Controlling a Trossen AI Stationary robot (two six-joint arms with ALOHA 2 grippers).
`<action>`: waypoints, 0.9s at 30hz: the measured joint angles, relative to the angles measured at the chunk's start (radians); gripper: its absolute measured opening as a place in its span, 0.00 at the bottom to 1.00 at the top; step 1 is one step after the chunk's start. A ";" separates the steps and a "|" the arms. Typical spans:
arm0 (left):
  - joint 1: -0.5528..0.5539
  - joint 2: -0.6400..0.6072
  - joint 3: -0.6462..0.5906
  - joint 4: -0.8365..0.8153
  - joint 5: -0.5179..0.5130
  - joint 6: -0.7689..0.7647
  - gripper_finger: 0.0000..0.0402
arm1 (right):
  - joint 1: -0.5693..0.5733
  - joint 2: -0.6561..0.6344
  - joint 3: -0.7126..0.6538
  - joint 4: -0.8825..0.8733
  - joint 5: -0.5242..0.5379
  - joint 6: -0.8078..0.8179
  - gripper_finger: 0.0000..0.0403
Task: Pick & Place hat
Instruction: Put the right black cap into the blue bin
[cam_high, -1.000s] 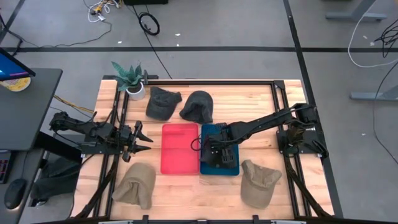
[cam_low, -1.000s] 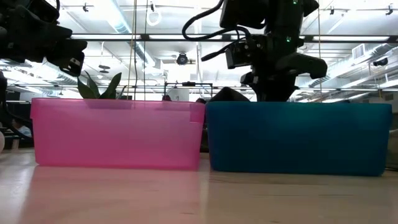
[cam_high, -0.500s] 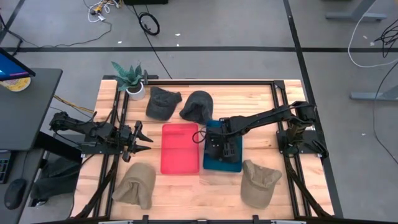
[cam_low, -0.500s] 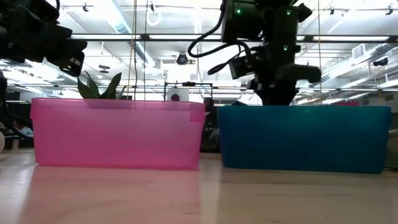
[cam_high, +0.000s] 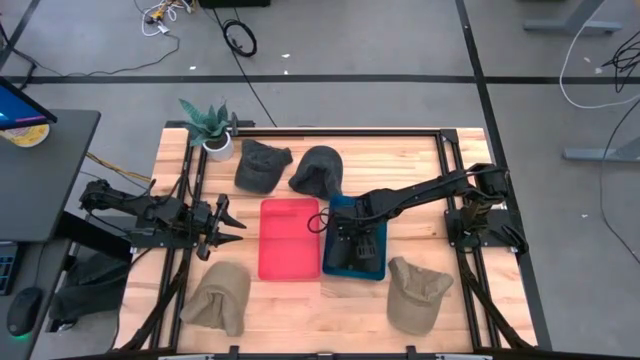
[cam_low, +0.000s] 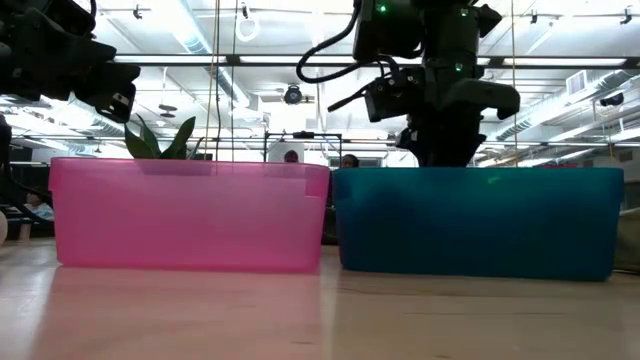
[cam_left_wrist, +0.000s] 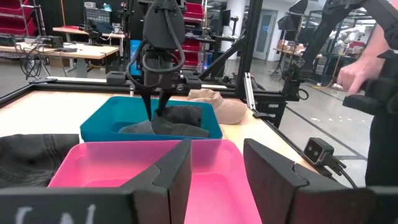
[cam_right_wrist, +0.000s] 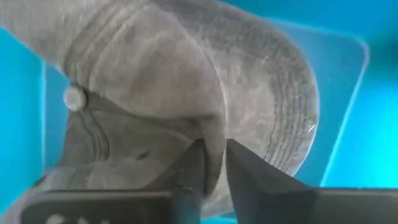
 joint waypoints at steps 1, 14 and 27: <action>0.000 0.000 0.000 0.000 0.000 0.000 0.37 | 0.000 0.000 0.000 -0.008 0.000 -0.002 0.21; 0.000 0.000 0.000 0.000 0.000 0.000 0.37 | 0.000 -0.111 0.000 -0.055 0.000 0.008 0.67; 0.000 0.000 0.000 0.001 0.000 0.000 0.37 | -0.058 -0.221 0.008 0.074 0.062 0.004 0.78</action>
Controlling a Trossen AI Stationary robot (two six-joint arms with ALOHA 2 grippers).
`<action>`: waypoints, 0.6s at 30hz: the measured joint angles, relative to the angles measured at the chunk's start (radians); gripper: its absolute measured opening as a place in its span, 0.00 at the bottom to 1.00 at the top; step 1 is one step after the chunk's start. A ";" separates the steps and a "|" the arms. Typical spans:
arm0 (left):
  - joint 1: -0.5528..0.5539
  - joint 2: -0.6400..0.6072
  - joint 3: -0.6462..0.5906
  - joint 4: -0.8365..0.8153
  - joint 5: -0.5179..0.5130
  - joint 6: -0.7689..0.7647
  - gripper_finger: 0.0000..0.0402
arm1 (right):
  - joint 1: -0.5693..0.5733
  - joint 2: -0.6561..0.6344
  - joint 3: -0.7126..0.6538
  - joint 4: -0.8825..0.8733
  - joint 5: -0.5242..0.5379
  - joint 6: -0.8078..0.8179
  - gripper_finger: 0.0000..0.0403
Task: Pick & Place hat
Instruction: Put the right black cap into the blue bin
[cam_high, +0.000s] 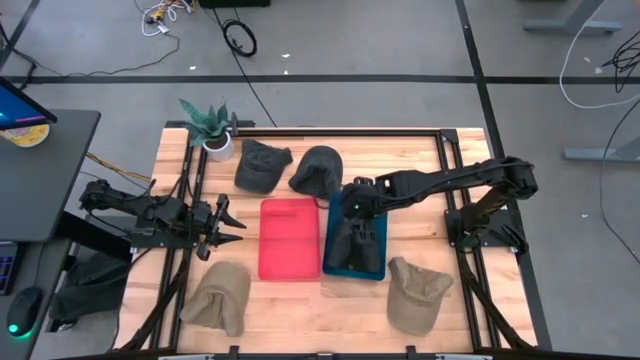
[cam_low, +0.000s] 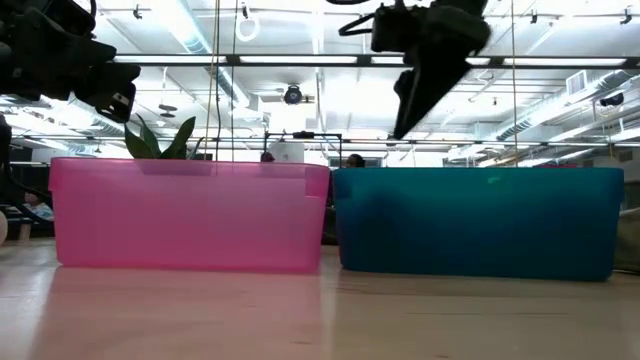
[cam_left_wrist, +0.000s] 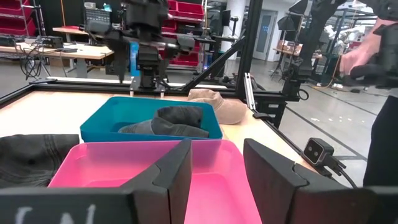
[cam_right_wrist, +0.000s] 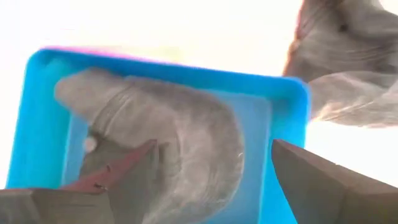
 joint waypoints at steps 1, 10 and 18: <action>0.000 0.000 0.000 0.000 0.000 0.000 0.37 | -0.010 0.000 0.011 -0.002 0.001 0.007 0.78; 0.000 0.000 0.000 0.000 0.000 0.000 0.37 | -0.126 0.029 0.111 0.072 0.028 -0.041 0.78; 0.000 0.000 0.000 0.000 0.000 0.000 0.37 | -0.237 0.133 0.187 0.095 0.031 -0.030 0.78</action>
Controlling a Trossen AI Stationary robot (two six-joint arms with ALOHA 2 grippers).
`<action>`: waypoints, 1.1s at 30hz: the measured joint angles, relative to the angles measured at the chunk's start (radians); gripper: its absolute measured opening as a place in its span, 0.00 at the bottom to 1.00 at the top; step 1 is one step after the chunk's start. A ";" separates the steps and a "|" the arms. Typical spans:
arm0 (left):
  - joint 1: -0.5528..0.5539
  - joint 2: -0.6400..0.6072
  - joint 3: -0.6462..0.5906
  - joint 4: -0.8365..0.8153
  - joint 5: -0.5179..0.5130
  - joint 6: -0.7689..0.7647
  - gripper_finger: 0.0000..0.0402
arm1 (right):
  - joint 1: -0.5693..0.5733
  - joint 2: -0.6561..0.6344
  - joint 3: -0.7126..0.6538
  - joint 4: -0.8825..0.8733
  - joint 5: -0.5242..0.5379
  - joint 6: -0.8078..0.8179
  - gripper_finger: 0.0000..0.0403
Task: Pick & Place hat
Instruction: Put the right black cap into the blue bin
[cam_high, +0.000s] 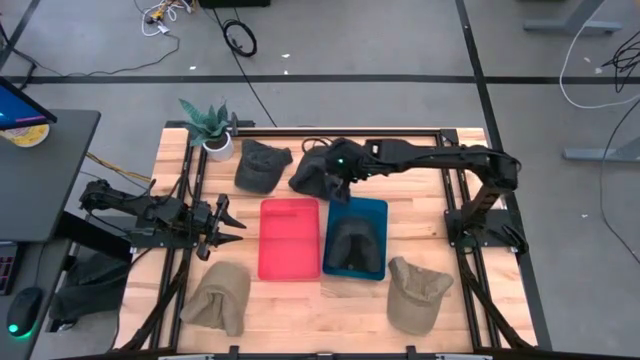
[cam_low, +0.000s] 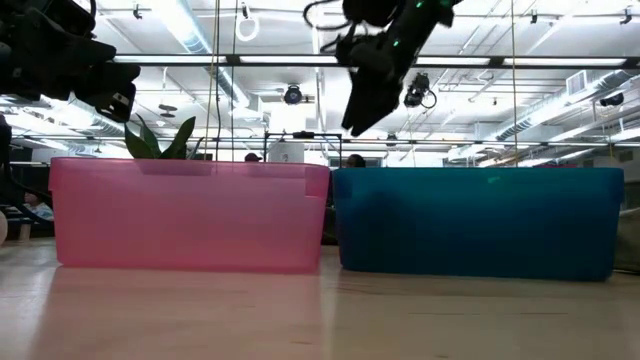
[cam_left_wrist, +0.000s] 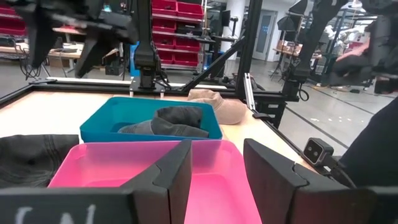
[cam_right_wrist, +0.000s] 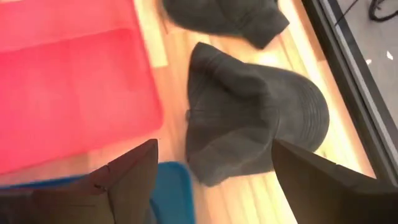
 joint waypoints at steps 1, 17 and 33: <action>0.000 0.000 0.000 -0.001 0.000 0.000 0.37 | -0.009 0.018 0.006 0.009 -0.001 0.002 0.78; 0.000 0.000 0.000 0.000 0.000 0.000 0.37 | -0.140 0.262 0.060 0.120 0.019 -0.008 0.78; 0.000 0.000 0.000 0.000 0.000 0.000 0.37 | -0.207 0.361 0.060 0.161 -0.004 -0.036 0.65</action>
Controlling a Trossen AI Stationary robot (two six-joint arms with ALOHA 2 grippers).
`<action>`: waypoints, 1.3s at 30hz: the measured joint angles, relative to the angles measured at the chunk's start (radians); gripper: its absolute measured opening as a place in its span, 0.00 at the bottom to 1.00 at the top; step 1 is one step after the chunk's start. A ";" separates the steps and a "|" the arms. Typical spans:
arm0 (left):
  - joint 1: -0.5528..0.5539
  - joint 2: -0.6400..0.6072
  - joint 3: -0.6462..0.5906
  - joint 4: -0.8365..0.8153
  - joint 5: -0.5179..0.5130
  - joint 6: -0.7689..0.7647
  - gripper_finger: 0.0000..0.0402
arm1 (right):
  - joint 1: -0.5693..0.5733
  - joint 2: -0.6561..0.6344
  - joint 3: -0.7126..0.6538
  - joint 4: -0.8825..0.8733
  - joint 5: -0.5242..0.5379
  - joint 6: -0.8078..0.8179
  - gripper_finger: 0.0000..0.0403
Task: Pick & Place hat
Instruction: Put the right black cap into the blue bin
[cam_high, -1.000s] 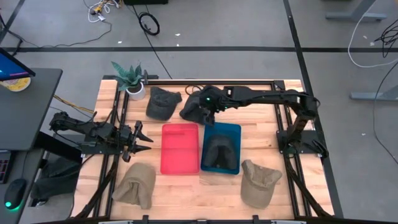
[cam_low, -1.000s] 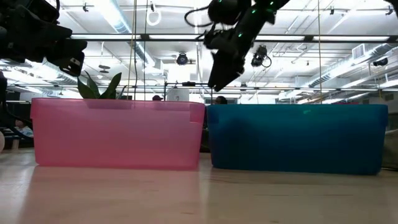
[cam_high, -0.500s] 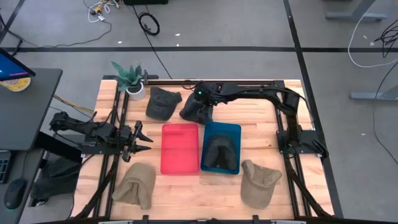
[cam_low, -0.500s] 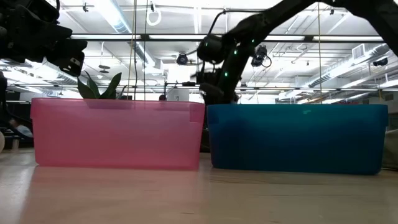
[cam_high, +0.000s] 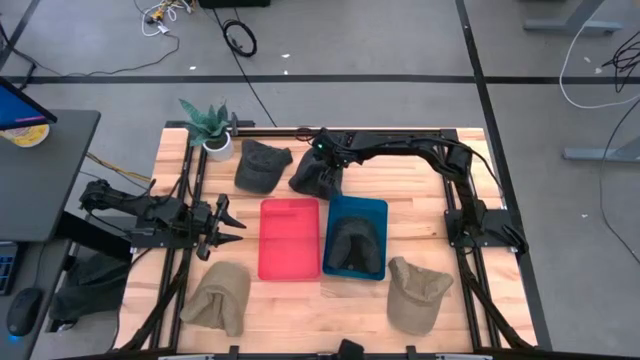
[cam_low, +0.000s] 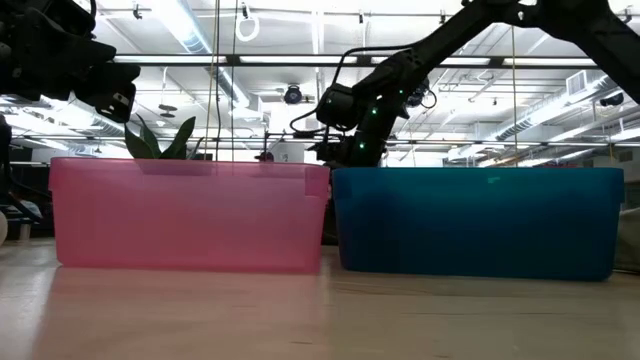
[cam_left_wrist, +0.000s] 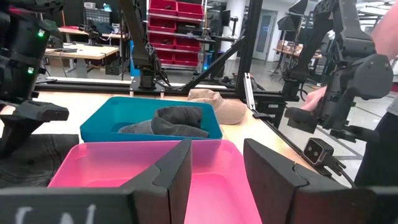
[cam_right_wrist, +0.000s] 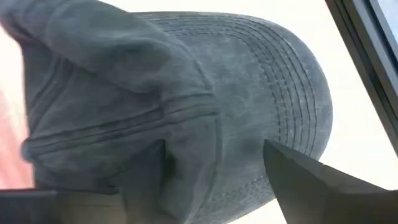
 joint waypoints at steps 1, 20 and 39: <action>0.000 0.000 0.000 0.000 0.000 0.000 0.37 | -0.002 0.001 0.000 -0.004 0.000 -0.002 0.63; 0.000 0.000 0.000 0.000 0.000 0.000 0.37 | -0.003 -0.072 -0.001 -0.014 -0.039 0.133 0.01; 0.000 0.000 0.000 0.000 0.000 0.000 0.37 | 0.156 -0.440 0.010 -0.332 0.088 0.349 0.00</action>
